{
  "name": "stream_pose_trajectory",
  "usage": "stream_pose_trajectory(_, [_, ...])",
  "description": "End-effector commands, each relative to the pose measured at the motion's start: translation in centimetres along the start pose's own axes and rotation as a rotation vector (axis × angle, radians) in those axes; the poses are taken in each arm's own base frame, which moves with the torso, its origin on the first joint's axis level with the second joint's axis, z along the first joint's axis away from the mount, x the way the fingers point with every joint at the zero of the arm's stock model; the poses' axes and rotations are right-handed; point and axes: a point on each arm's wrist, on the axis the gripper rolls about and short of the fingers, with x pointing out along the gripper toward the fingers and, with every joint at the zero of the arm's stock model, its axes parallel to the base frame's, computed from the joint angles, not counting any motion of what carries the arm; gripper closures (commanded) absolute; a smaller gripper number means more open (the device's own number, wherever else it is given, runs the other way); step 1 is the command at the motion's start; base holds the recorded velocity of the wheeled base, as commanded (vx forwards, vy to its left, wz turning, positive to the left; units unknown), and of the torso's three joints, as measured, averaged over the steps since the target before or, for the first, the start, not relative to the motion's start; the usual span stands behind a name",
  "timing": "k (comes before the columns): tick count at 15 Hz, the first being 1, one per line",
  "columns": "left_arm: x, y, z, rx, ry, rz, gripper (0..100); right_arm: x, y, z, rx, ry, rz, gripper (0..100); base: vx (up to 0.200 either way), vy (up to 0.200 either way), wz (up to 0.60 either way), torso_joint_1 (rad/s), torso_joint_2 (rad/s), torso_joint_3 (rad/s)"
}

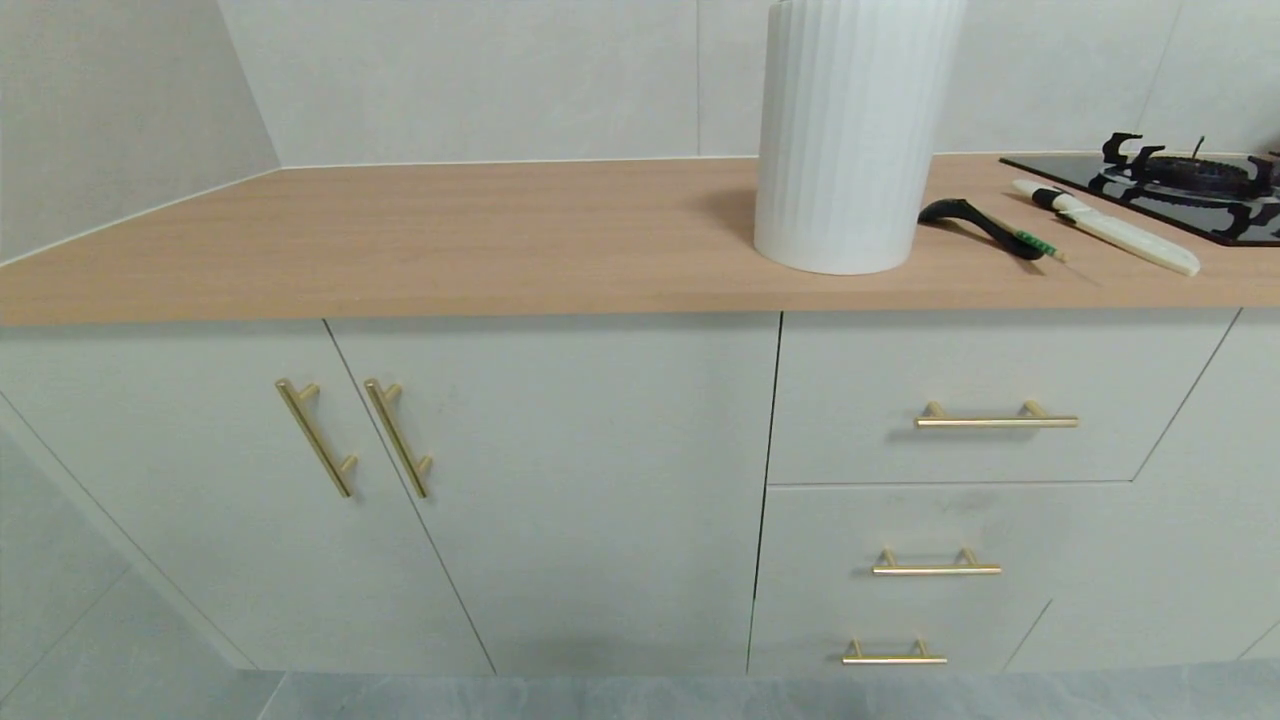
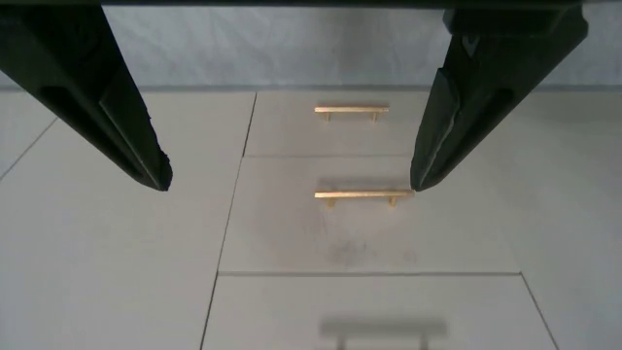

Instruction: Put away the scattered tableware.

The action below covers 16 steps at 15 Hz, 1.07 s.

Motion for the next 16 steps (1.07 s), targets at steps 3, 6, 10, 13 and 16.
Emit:
stream_pose_trajectory(3, [0.0,0.0,0.0,-0.001,0.001,0.001,0,1.5,0.0,6.8,0.007,0.079,0.126,0,0.000,0.000,0.00,0.000,0.00,0.000])
stream_pose_trajectory(6, [0.0,0.0,0.0,-0.001,0.001,0.001,0,5.4,0.4,6.6,0.004,0.337,0.178,0,0.000,0.000,0.00,0.000,0.00,0.000])
stream_pose_trajectory(10, [0.0,0.0,0.0,-0.001,0.001,0.001,0,9.9,1.6,5.9,-0.017,0.585,0.271,0,0.000,0.000,0.00,0.000,0.00,0.000])
stream_pose_trajectory(13, [0.0,0.0,0.0,-0.001,0.001,0.001,0,14.4,3.1,4.5,-0.039,0.698,0.316,0,0.000,0.000,0.00,0.000,0.00,0.000])
stream_pose_trajectory(16, [0.0,0.0,0.0,-0.001,0.001,0.001,0,20.7,4.6,-0.2,-0.050,0.843,0.306,0,0.000,0.000,0.00,0.000,0.00,0.000])
